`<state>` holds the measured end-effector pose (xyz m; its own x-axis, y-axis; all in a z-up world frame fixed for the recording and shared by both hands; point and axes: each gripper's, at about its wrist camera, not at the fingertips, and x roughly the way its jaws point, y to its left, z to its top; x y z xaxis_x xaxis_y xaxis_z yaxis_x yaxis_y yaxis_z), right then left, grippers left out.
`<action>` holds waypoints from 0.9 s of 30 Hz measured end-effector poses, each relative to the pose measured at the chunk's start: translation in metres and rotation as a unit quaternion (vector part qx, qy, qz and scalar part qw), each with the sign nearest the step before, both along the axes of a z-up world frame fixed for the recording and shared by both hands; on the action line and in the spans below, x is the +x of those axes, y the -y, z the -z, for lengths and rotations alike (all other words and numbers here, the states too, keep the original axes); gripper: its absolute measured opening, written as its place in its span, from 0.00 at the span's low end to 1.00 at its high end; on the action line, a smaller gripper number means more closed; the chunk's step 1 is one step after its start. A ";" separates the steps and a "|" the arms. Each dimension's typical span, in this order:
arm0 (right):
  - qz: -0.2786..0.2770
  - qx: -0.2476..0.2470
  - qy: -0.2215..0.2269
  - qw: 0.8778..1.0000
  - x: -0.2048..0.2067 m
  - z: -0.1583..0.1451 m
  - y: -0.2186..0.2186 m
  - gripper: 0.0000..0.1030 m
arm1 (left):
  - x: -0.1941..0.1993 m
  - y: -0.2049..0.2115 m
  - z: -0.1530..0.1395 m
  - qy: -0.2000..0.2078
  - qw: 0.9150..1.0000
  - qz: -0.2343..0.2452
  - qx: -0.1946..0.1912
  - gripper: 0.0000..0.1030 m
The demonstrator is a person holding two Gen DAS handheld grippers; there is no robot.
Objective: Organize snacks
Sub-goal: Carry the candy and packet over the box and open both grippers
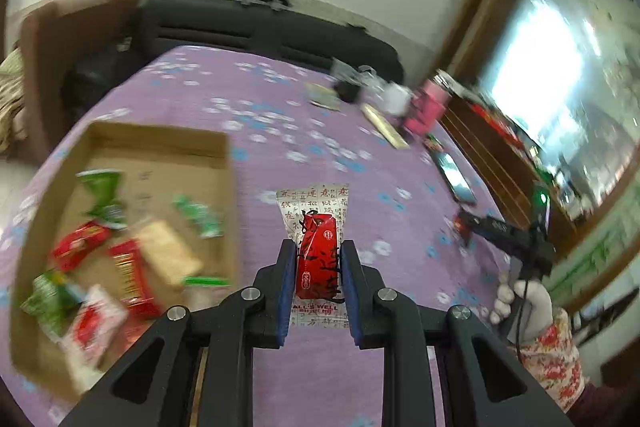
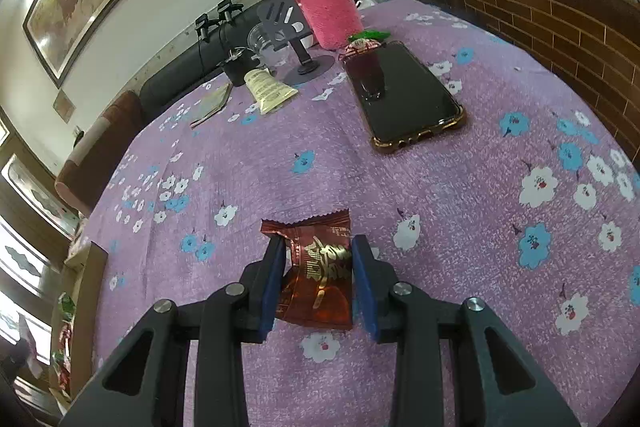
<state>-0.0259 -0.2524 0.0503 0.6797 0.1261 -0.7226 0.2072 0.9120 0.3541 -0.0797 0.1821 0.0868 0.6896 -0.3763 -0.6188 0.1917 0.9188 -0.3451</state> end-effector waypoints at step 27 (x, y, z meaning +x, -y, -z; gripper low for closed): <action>-0.274 -0.041 0.037 0.960 -0.022 -0.071 -0.257 0.32 | -0.025 -0.104 0.024 0.002 0.990 -0.135 0.032 0.22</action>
